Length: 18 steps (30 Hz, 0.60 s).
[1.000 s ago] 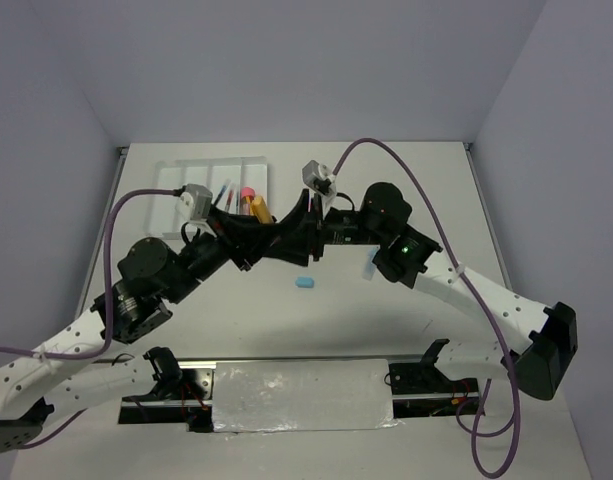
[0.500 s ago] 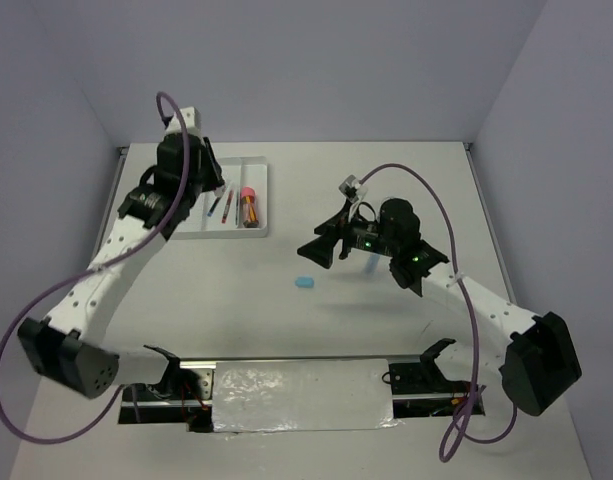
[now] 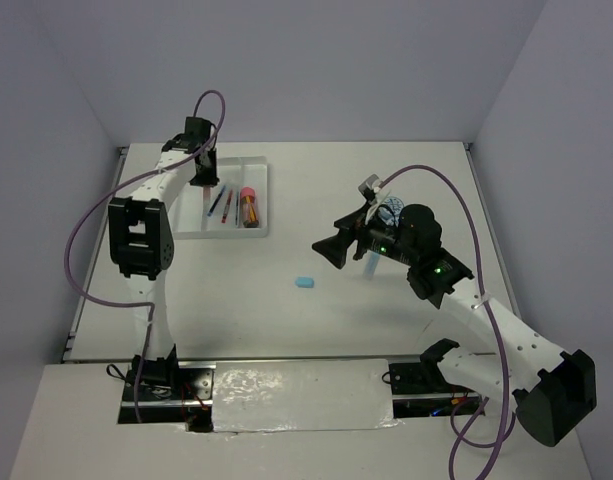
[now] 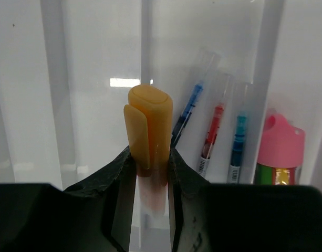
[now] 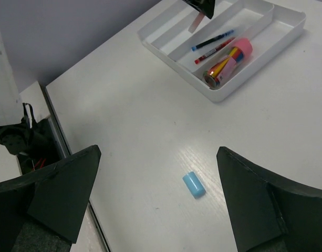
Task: Sort the stationery into containers
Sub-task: Place the pen in the storage box.
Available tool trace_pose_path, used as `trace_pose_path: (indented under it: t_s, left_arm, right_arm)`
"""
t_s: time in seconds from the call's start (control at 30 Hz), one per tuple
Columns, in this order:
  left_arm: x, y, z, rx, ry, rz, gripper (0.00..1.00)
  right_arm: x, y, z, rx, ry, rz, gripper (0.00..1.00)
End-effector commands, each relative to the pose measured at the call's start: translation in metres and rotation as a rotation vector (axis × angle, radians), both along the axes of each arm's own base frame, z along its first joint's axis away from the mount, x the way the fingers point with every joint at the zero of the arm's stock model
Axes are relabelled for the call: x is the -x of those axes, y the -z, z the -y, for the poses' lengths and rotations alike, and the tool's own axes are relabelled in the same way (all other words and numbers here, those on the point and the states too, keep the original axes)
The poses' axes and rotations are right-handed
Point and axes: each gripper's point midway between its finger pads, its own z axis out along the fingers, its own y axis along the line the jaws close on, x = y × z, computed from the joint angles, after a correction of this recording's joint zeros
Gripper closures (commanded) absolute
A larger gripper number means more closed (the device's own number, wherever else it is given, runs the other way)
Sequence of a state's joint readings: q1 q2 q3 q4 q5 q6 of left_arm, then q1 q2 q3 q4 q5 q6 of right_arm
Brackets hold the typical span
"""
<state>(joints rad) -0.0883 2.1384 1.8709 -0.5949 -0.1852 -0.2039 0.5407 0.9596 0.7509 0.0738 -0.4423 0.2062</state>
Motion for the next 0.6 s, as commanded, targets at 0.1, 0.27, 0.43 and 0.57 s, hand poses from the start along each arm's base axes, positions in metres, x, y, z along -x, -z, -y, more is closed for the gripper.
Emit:
trace_pose_path:
  t_s: [0.1, 0.27, 0.43, 0.57]
  left_arm:
    - [-0.016, -0.007, -0.033, 0.001, -0.044, 0.024, 0.94]
    - [0.001, 0.024, -0.051, -0.089, -0.109, -0.025, 0.78]
    - [0.004, 0.024, -0.063, -0.12, -0.162, -0.025, 0.5]
    - [-0.001, -0.002, -0.056, -0.071, -0.153, 0.042, 0.22]
  right_arm:
    - [0.001, -0.006, 0.0, 0.0, -0.021, 0.035, 0.0]
    - [0.001, -0.003, -0.004, -0.001, -0.041, 0.026, 0.0]
    - [0.004, -0.003, -0.004, 0.003, -0.054, 0.029, 0.0]
    - [0.006, -0.004, -0.005, 0.007, -0.062, 0.031, 0.0]
